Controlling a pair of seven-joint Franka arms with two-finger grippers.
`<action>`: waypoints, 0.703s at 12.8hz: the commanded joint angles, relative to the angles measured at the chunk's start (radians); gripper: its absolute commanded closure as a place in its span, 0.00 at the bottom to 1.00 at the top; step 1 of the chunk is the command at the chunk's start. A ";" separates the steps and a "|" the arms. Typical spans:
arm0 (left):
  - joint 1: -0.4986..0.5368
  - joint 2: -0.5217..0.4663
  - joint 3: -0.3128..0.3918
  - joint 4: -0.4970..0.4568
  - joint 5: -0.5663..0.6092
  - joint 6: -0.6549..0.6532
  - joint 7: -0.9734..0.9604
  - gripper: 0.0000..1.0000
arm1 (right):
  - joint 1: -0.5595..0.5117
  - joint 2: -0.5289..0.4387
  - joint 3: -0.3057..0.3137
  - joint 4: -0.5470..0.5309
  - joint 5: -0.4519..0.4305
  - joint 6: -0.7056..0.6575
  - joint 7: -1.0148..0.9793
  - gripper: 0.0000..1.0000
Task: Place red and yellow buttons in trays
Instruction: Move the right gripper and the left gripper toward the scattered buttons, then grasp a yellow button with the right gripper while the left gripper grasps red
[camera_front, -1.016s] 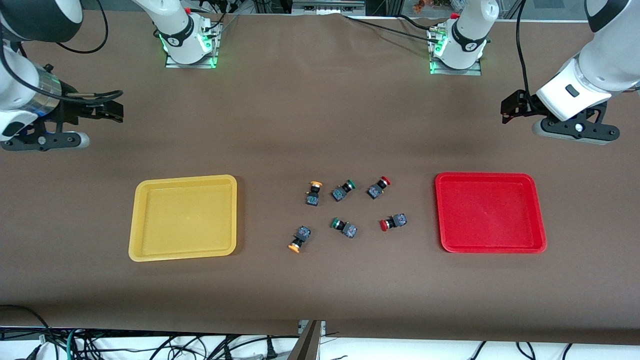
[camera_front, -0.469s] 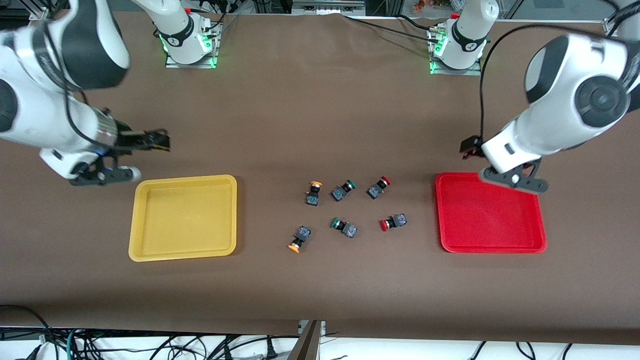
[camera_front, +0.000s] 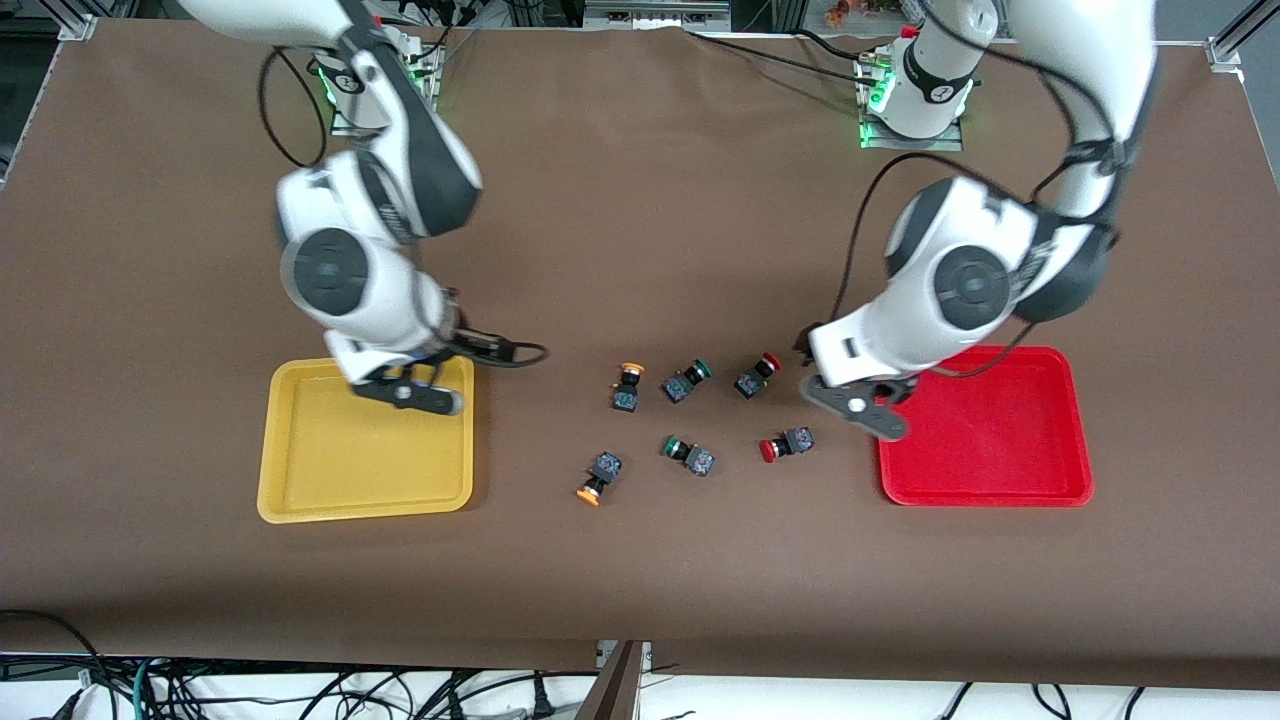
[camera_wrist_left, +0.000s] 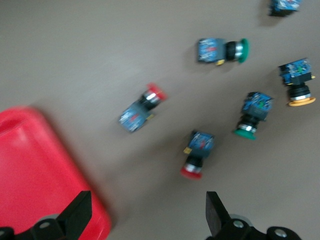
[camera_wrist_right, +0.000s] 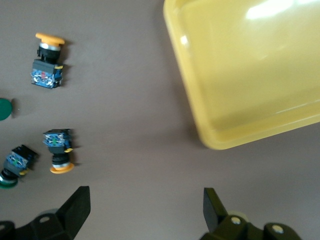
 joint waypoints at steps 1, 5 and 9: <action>-0.045 0.108 0.009 -0.001 -0.005 0.113 0.087 0.00 | 0.061 0.097 -0.009 0.022 0.010 0.099 0.115 0.00; -0.070 0.125 0.009 -0.159 0.072 0.305 0.070 0.00 | 0.121 0.205 -0.009 0.024 0.007 0.352 0.222 0.00; -0.101 0.153 0.007 -0.190 0.084 0.316 0.072 0.00 | 0.170 0.282 -0.011 0.028 0.004 0.539 0.241 0.00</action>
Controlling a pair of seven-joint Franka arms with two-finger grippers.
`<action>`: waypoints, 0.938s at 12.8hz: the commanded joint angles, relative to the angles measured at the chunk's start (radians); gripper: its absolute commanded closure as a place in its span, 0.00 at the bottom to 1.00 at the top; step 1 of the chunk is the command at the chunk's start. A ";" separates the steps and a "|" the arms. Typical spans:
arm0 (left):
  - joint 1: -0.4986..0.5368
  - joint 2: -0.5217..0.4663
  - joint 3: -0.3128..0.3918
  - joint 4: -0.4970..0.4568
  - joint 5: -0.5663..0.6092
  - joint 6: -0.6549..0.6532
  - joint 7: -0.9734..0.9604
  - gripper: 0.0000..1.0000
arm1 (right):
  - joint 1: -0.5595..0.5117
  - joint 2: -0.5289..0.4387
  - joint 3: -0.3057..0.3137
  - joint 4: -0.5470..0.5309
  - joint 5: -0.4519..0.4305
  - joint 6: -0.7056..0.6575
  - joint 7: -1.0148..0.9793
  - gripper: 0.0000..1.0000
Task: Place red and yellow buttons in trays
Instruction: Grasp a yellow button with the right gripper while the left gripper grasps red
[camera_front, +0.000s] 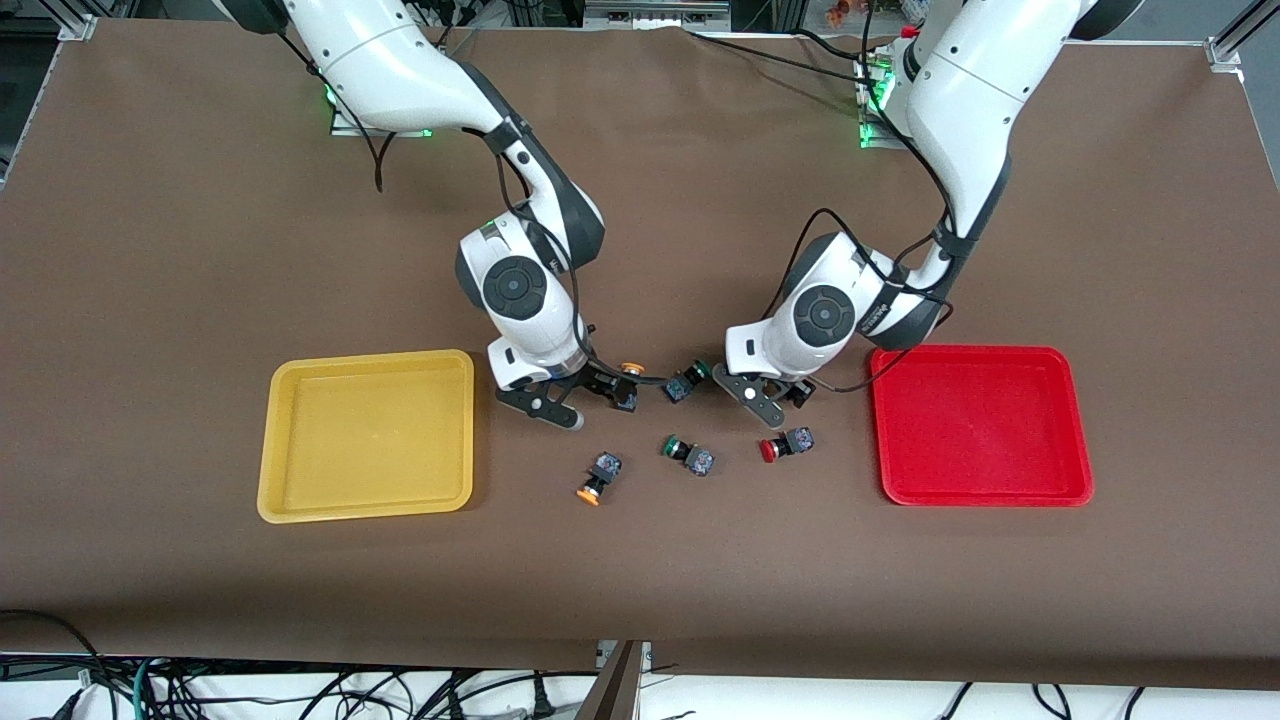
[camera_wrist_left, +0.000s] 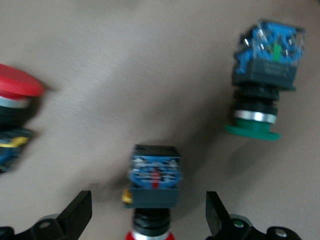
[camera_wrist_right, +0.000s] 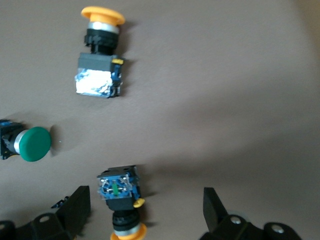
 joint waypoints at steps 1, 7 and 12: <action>-0.027 -0.013 0.007 -0.012 0.021 0.012 0.014 0.00 | 0.037 0.049 -0.009 0.036 0.004 0.062 0.023 0.00; -0.008 -0.016 0.010 -0.005 0.021 0.034 0.031 0.88 | 0.063 0.096 -0.017 0.065 -0.042 0.070 0.023 0.29; 0.107 -0.148 0.007 0.009 0.018 -0.165 0.144 0.88 | 0.071 0.110 -0.017 0.066 -0.046 0.084 0.023 0.56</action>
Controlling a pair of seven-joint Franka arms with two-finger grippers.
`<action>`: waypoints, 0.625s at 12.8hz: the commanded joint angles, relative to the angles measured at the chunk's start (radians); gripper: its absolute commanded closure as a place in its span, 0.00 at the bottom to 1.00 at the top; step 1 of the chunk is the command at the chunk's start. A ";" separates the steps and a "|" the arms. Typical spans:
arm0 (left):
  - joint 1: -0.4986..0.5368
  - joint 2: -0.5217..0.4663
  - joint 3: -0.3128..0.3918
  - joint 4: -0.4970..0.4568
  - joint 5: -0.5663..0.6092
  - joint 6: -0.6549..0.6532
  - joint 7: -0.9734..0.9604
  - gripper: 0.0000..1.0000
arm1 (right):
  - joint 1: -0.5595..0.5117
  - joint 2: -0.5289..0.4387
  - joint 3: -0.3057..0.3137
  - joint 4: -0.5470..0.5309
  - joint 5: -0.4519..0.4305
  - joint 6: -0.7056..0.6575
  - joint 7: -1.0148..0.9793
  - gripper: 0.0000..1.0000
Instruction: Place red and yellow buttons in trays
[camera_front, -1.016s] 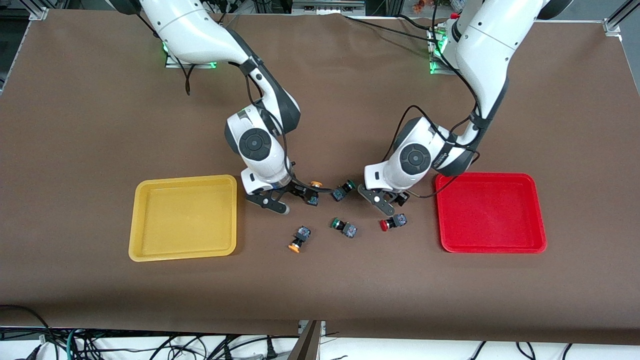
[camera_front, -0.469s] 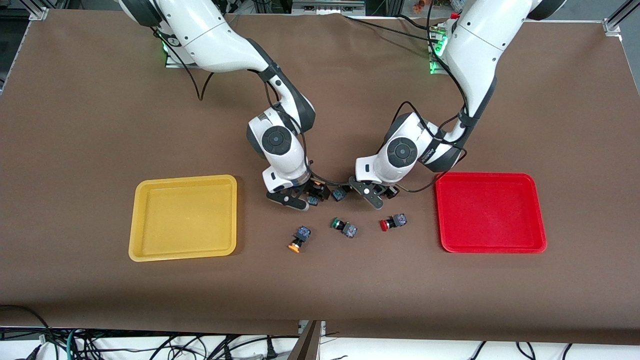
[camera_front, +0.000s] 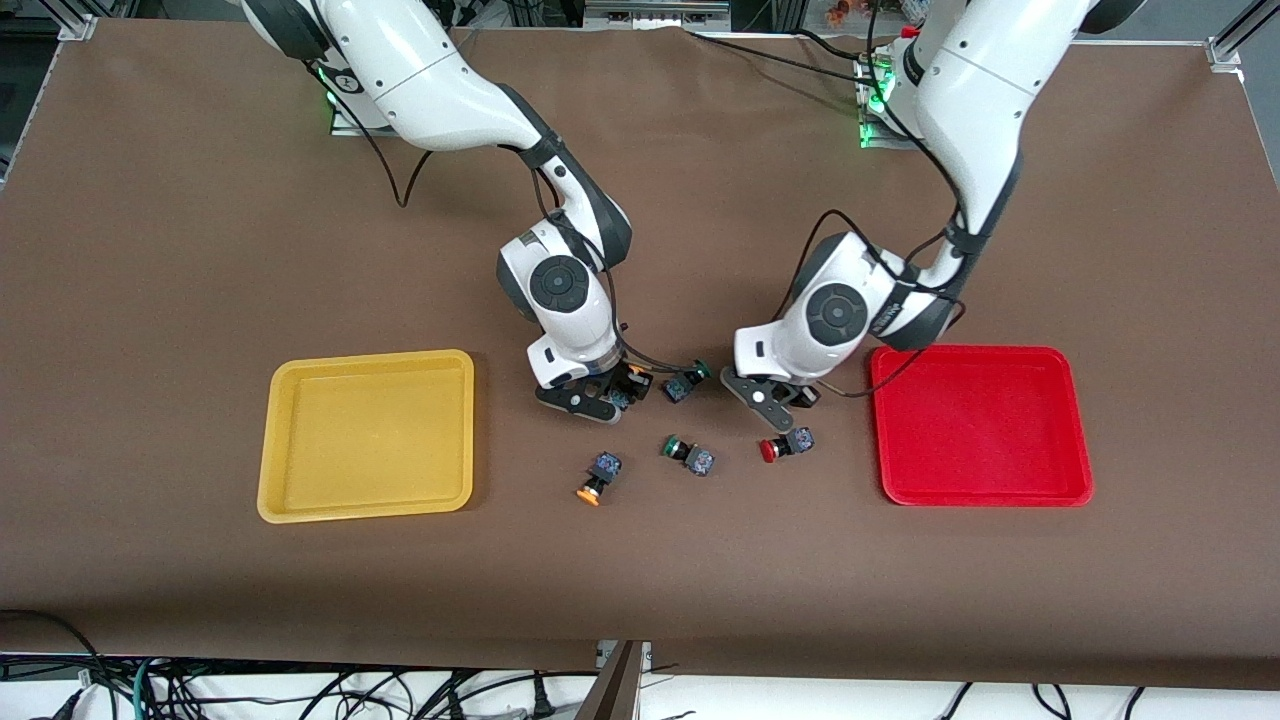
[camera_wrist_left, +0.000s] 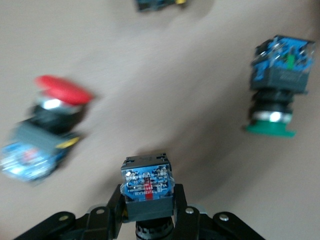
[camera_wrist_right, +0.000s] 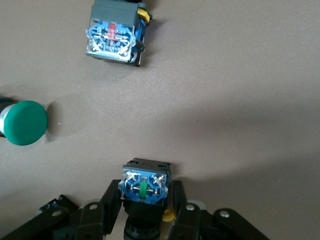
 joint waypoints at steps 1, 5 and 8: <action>0.082 -0.114 -0.008 0.004 0.011 -0.169 0.082 0.88 | 0.011 0.013 -0.008 0.023 -0.015 0.008 -0.002 0.69; 0.179 -0.136 0.015 0.129 0.060 -0.408 0.282 0.87 | -0.033 -0.084 -0.031 0.024 -0.007 -0.152 -0.138 0.80; 0.290 -0.124 0.017 0.142 0.156 -0.401 0.451 0.87 | -0.171 -0.177 -0.028 0.023 0.002 -0.277 -0.391 0.80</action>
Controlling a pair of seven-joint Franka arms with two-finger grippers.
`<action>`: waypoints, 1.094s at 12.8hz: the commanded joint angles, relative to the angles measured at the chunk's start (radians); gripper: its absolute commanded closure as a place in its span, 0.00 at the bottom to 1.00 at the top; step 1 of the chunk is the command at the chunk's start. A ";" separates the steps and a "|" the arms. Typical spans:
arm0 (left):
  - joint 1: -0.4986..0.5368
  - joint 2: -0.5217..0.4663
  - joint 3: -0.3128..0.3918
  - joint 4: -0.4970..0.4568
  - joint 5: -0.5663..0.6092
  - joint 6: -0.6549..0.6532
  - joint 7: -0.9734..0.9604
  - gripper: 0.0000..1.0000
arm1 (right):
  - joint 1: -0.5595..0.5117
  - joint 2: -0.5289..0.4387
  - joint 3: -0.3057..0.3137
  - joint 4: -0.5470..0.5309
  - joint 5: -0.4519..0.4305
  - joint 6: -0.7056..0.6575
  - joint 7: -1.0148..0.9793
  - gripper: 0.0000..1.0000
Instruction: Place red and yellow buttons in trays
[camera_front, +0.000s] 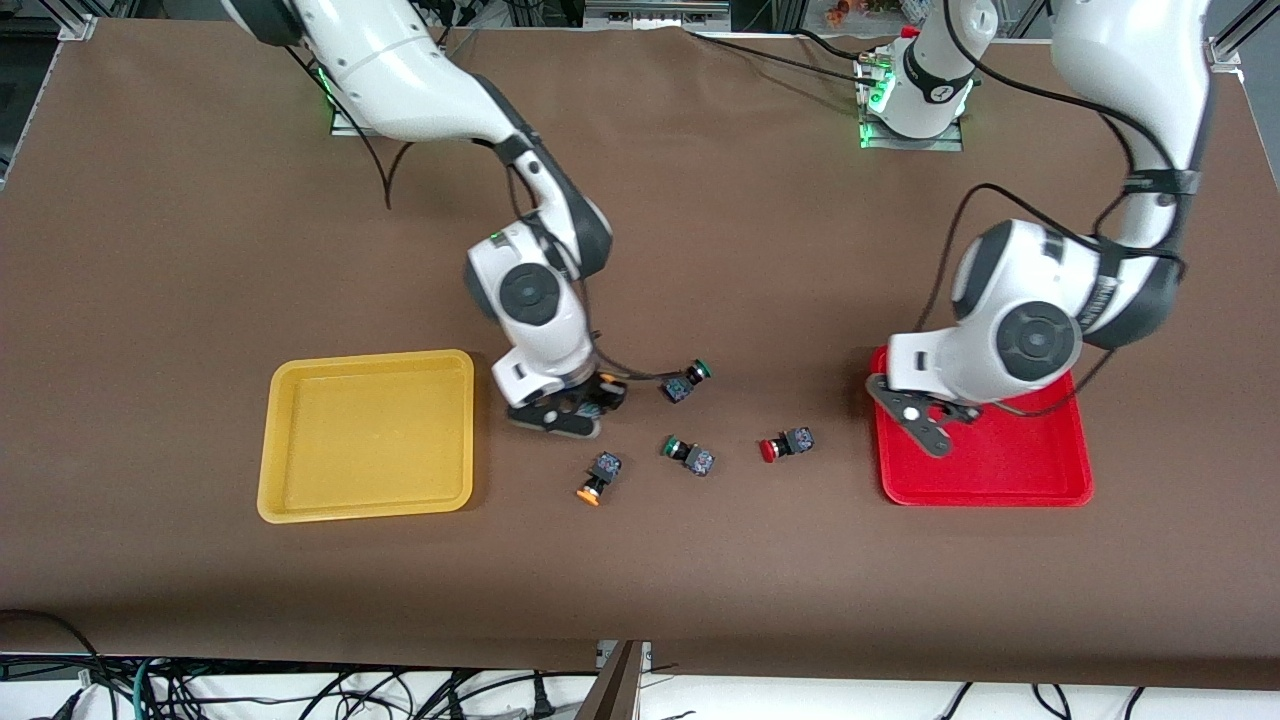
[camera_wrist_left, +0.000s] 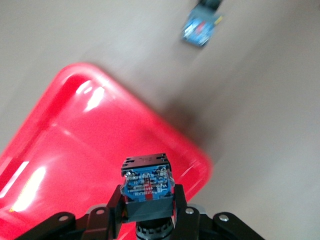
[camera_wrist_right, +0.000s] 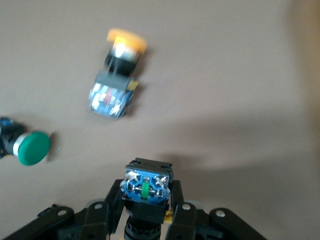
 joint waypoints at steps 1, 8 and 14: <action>0.099 0.041 -0.011 0.015 0.081 0.006 0.136 0.87 | -0.128 -0.084 0.014 -0.025 0.006 -0.098 -0.222 0.80; 0.204 0.175 -0.014 -0.003 0.089 0.234 0.389 0.52 | -0.437 -0.063 0.012 -0.061 0.006 -0.164 -0.710 0.79; 0.187 0.131 -0.075 0.026 0.075 0.167 0.325 0.00 | -0.561 0.003 0.014 -0.082 0.008 -0.160 -0.788 0.79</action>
